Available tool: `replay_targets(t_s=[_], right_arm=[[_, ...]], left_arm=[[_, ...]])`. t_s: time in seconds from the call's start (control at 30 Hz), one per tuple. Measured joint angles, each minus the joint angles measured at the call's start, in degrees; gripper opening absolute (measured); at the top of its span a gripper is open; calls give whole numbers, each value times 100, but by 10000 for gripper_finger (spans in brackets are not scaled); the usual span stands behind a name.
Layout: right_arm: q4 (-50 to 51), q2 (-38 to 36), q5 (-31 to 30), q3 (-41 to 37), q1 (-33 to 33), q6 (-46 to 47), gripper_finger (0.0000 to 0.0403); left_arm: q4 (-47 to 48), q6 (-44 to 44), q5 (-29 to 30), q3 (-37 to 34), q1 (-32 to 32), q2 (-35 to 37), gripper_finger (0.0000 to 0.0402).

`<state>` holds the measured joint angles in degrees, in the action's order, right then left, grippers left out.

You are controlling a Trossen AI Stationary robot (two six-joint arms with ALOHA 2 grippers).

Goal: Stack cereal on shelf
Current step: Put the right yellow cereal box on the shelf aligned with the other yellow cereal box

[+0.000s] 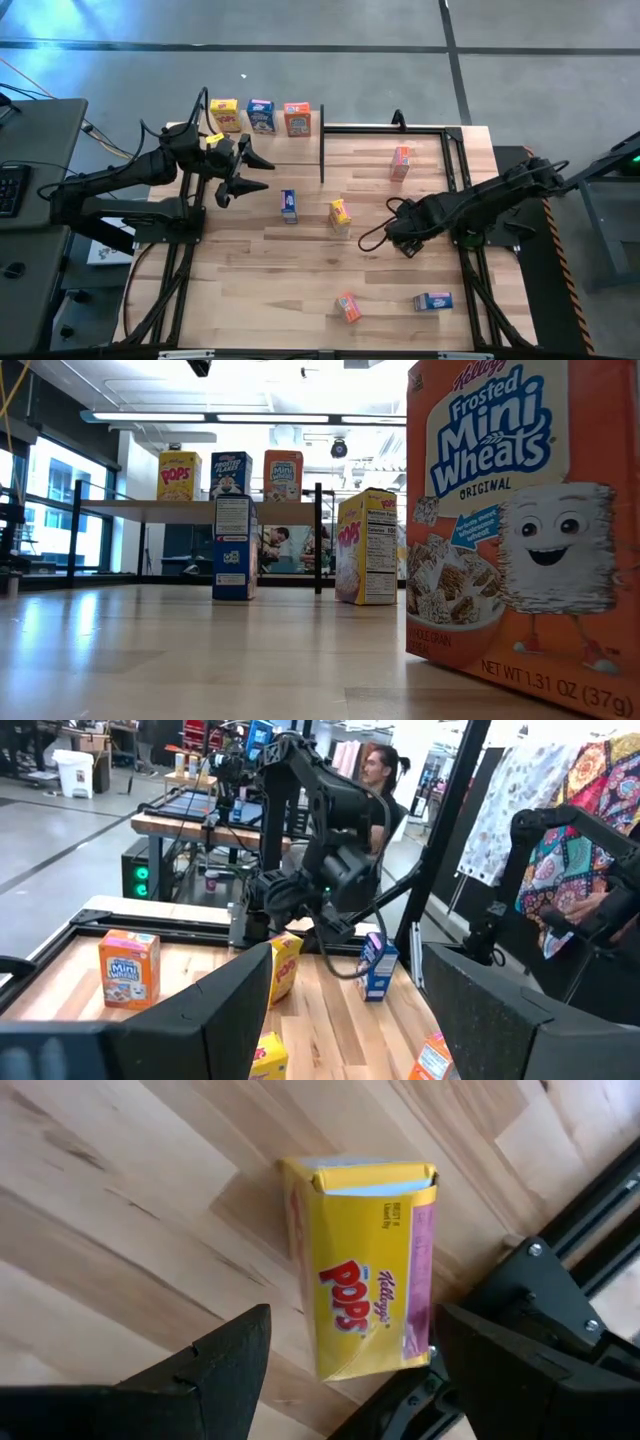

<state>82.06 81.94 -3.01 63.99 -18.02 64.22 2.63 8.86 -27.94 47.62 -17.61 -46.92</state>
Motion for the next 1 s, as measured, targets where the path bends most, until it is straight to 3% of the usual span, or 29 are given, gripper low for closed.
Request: replay_targets(t_s=[0.37, 1.0], right_arm=[[105, 489, -100, -2, 0, -18, 268], [112, 513, -39, -2, 0, -142, 181]], left_arm=[[7, 0, 0, 0, 0, 0, 250], [7, -1, 2, 0, 0, 0, 250]])
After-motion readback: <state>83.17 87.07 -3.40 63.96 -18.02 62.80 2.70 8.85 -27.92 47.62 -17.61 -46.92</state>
